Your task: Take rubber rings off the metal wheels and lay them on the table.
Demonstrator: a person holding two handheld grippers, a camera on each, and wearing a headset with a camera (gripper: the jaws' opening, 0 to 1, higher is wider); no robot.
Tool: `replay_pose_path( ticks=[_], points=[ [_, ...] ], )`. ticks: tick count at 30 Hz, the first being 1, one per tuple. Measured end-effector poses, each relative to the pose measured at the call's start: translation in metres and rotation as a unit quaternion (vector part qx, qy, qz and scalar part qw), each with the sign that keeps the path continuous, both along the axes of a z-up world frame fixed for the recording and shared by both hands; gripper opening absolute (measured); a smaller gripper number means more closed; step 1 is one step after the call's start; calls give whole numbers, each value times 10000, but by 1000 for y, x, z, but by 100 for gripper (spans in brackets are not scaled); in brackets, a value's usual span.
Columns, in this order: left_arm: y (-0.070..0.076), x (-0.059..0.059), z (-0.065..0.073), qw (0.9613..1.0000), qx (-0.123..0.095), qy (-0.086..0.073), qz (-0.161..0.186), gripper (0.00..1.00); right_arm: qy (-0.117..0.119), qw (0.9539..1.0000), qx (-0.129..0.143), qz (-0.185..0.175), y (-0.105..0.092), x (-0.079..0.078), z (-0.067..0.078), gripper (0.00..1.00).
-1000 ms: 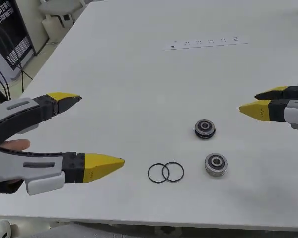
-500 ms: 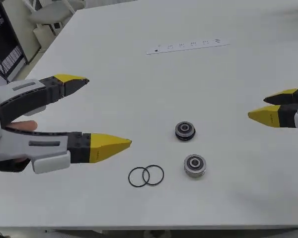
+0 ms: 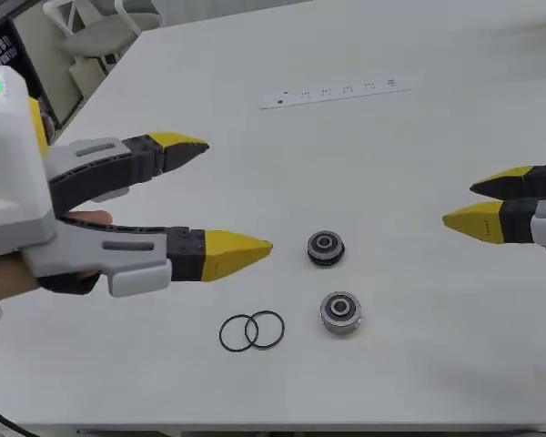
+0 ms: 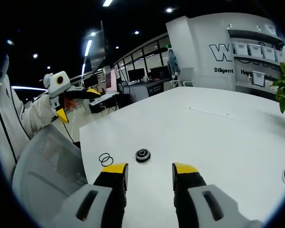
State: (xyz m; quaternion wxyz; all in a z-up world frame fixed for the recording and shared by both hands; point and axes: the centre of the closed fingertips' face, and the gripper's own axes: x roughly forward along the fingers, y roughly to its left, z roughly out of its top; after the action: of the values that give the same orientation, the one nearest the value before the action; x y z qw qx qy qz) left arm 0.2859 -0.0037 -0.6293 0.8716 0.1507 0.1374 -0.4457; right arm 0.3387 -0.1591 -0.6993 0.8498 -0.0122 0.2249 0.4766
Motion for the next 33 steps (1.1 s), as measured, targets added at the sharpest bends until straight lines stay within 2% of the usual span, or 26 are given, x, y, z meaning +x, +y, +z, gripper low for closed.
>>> replay_pose_path(
  ticks=[4,9,12,15,23,26,29,33],
  points=[
    [-8,7,-8,9999,69,91,-99,73,66,9999,18,78,5,2,-6,34],
    [-16,17,-12,9997,-91,170,-172,70,197,9997,32,169,12,4,-17,34],
    [-17,25,-19,9995,-45,267,-147,67,250,9994,65,217,16,6,-21,34],
    [-18,33,-26,9995,29,265,-145,62,306,9991,97,261,20,8,-26,34],
    [-20,55,-51,9988,102,462,-112,53,486,9979,113,407,31,13,-42,33],
    [-22,59,-60,9985,97,520,-120,49,544,9974,133,453,35,16,-47,33],
    [-22,63,-73,9977,222,633,-100,46,576,9971,158,462,39,17,-48,33],
    [-27,65,-88,9965,275,768,-161,43,637,9966,195,479,43,17,-52,32]
  ],
)
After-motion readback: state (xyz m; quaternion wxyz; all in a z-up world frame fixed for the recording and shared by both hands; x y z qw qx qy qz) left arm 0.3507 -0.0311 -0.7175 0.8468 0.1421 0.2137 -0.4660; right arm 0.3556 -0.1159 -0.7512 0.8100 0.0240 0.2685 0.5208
